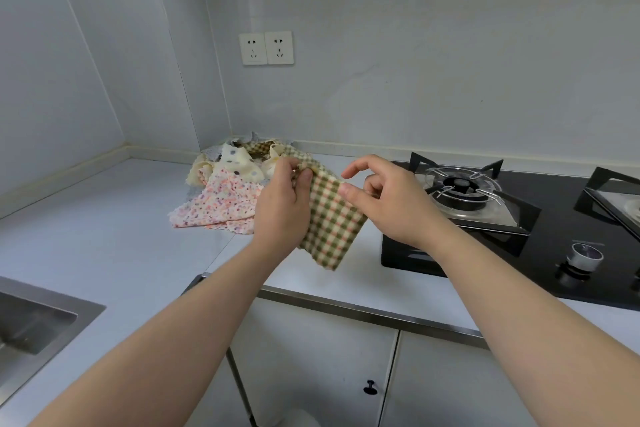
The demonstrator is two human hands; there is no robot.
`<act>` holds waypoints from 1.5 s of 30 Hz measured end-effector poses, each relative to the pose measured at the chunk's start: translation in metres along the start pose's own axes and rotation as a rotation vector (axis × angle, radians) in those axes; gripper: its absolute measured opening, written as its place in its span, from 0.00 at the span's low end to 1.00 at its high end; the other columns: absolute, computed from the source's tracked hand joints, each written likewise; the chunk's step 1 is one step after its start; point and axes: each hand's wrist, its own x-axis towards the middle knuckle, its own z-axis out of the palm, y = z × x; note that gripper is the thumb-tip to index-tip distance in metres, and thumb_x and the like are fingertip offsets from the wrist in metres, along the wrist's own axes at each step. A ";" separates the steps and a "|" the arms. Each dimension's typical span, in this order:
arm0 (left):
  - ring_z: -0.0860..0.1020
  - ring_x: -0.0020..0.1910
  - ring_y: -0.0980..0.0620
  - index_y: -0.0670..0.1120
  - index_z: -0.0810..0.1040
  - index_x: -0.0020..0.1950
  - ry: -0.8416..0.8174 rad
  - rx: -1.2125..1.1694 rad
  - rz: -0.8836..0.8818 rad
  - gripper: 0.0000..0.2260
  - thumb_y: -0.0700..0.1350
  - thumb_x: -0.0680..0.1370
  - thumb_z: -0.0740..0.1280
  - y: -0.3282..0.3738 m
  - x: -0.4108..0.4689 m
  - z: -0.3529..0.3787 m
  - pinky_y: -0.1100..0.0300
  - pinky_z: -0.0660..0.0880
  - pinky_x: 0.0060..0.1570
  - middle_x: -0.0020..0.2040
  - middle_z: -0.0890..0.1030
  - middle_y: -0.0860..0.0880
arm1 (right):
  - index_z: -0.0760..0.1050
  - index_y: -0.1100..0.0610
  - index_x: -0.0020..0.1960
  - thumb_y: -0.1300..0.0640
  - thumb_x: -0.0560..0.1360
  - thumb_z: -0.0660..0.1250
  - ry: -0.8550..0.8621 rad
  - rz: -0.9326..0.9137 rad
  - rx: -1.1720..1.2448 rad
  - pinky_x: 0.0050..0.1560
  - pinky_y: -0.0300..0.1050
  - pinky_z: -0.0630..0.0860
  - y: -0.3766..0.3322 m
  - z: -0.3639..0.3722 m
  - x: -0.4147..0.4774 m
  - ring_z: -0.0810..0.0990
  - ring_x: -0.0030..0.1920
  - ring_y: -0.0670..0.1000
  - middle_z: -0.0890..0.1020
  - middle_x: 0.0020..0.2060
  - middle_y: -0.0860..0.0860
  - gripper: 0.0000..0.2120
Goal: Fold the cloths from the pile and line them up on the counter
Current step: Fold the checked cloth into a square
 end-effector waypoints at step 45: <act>0.73 0.37 0.49 0.44 0.72 0.38 -0.461 -0.405 -0.390 0.19 0.52 0.84 0.55 0.099 -0.061 0.149 0.58 0.68 0.37 0.36 0.75 0.49 | 0.70 0.56 0.46 0.44 0.85 0.46 0.653 0.761 -0.336 0.41 0.47 0.66 0.063 -0.073 -0.099 0.74 0.42 0.53 0.75 0.38 0.49 0.21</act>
